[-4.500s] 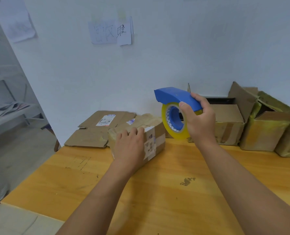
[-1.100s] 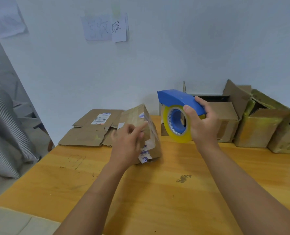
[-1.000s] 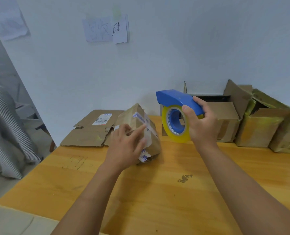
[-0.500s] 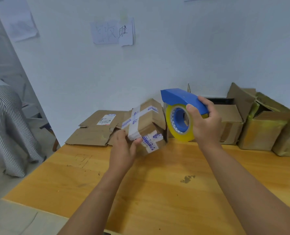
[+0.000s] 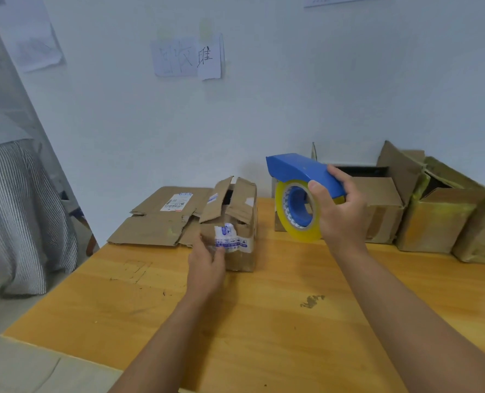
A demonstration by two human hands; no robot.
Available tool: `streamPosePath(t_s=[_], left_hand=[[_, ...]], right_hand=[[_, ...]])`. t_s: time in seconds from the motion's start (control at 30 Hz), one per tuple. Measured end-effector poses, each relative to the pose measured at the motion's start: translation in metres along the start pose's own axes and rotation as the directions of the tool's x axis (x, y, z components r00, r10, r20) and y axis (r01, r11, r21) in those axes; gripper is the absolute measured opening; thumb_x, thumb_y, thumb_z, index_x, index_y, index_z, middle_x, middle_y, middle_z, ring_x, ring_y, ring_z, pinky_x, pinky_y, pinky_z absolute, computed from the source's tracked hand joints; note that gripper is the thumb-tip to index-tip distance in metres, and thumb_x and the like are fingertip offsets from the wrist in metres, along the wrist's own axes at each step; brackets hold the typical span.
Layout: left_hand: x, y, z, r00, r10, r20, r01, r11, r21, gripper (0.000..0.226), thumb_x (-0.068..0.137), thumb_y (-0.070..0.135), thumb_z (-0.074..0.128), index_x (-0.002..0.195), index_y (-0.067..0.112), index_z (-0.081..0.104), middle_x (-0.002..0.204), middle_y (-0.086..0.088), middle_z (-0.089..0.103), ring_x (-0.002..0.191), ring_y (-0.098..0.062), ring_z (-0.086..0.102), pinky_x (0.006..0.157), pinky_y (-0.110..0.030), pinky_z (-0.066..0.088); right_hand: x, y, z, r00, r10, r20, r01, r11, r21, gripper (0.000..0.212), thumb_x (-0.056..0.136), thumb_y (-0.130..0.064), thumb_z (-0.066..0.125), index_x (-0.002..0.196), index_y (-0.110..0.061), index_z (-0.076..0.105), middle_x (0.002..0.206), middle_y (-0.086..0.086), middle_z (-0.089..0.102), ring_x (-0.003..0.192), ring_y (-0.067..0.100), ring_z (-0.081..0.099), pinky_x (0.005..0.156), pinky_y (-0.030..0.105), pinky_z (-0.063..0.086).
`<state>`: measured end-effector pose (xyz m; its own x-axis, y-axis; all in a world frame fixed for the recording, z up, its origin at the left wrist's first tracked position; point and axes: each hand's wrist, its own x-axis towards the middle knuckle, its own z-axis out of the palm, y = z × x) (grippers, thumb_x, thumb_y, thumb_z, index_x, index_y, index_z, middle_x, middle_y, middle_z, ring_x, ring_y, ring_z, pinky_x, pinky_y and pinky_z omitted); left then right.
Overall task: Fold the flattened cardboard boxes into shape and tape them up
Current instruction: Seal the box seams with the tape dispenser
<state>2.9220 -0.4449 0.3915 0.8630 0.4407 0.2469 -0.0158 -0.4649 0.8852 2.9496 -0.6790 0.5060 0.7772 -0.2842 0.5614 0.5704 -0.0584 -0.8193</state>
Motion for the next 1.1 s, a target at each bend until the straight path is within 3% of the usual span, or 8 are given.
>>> streamPosePath(t_s=[0.1, 0.17, 0.27, 0.47, 0.63, 0.8, 0.93, 1.1], left_hand=[[-0.001, 0.016, 0.002, 0.991, 0.043, -0.124, -0.035, 0.998, 0.061, 0.105, 0.082, 0.054, 0.073, 0.157, 0.028, 0.005, 0.16, -0.001, 0.023, 0.146, -0.021, 0.024, 0.112, -0.042, 0.036], [0.0, 0.028, 0.003, 0.967, 0.147, -0.209, -0.11, 0.978, 0.177, 0.114, 0.073, 0.07, 0.071, 0.156, 0.035, 0.0, 0.161, -0.002, 0.016, 0.147, -0.024, 0.02, 0.109, -0.046, 0.039], [0.008, 0.04, 0.008, 0.931, 0.306, -0.197, -0.213, 0.898, 0.385, 0.105, 0.071, 0.079, 0.061, 0.154, 0.035, 0.013, 0.157, -0.012, 0.02, 0.144, -0.03, 0.023, 0.104, -0.047, 0.044], [0.033, 0.042, 0.022, 0.958, 0.257, -0.128, -0.161, 0.851, 0.5, 0.072, 0.077, 0.072, 0.063, 0.128, 0.026, 0.041, 0.146, -0.009, 0.032, 0.128, -0.034, 0.038, 0.099, -0.043, 0.046], [0.041, 0.04, 0.029, 0.959, 0.271, -0.079, -0.17, 0.778, 0.605, 0.078, 0.082, 0.076, 0.05, 0.144, 0.029, 0.037, 0.154, -0.012, 0.027, 0.139, -0.038, 0.028, 0.109, -0.048, 0.036], [0.044, 0.042, 0.028, 0.896, 0.443, -0.017, -0.341, 0.713, 0.613, 0.083, 0.089, 0.063, 0.057, 0.151, 0.014, 0.034, 0.159, -0.005, 0.03, 0.151, -0.025, 0.015, 0.121, -0.045, 0.016], [0.049, 0.048, 0.023, 0.889, 0.455, 0.058, -0.391, 0.687, 0.613, 0.067, 0.09, 0.055, 0.058, 0.148, 0.029, 0.039, 0.156, -0.002, 0.034, 0.146, -0.028, 0.024, 0.117, -0.054, 0.022], [0.052, 0.051, 0.019, 0.879, 0.454, 0.147, -0.424, 0.6, 0.679, 0.065, 0.095, 0.056, 0.046, 0.153, 0.051, 0.016, 0.162, -0.011, 0.019, 0.146, -0.034, 0.02, 0.113, -0.056, 0.025]], right_hand=[[-0.004, 0.001, 0.003, 0.999, 0.025, 0.037, -0.025, 1.0, -0.017, 0.058, 0.072, -0.06, 0.062, 0.125, -0.037, 0.058, 0.115, -0.019, 0.06, 0.098, -0.009, 0.058, 0.069, 0.008, 0.048], [-0.007, 0.002, 0.003, 0.998, 0.033, 0.058, -0.032, 0.999, -0.022, 0.056, 0.071, -0.06, 0.062, 0.123, -0.04, 0.057, 0.117, -0.02, 0.06, 0.1, -0.008, 0.058, 0.071, 0.01, 0.049], [-0.016, 0.008, -0.004, 0.996, 0.022, 0.082, -0.018, 0.999, -0.047, 0.052, 0.074, -0.057, 0.064, 0.123, -0.041, 0.057, 0.114, -0.027, 0.058, 0.101, -0.011, 0.058, 0.072, 0.007, 0.047], [-0.028, 0.026, -0.03, 0.989, 0.023, 0.146, 0.005, 0.983, -0.185, 0.054, 0.073, -0.062, 0.062, 0.123, -0.045, 0.054, 0.109, -0.043, 0.053, 0.1, -0.013, 0.055, 0.072, 0.006, 0.045], [-0.029, 0.034, -0.035, 0.986, 0.056, 0.156, -0.022, 0.977, -0.211, 0.056, 0.07, -0.065, 0.061, 0.122, -0.046, 0.054, 0.108, -0.036, 0.056, 0.098, -0.011, 0.056, 0.072, 0.009, 0.048], [-0.028, 0.037, -0.028, 0.987, 0.068, 0.144, -0.038, 0.978, -0.207, 0.05, 0.075, -0.053, 0.066, 0.123, -0.041, 0.055, 0.112, -0.029, 0.055, 0.096, -0.015, 0.055, 0.07, 0.007, 0.047], [-0.027, 0.041, -0.024, 0.989, 0.073, 0.131, -0.047, 0.98, -0.192, 0.048, 0.077, -0.051, 0.067, 0.123, -0.041, 0.055, 0.113, -0.029, 0.054, 0.098, -0.016, 0.054, 0.071, 0.006, 0.046], [-0.024, 0.044, -0.021, 0.991, 0.074, 0.111, -0.053, 0.982, -0.183, 0.048, 0.077, -0.05, 0.066, 0.123, -0.041, 0.055, 0.114, -0.029, 0.054, 0.1, -0.017, 0.052, 0.071, 0.003, 0.044]])
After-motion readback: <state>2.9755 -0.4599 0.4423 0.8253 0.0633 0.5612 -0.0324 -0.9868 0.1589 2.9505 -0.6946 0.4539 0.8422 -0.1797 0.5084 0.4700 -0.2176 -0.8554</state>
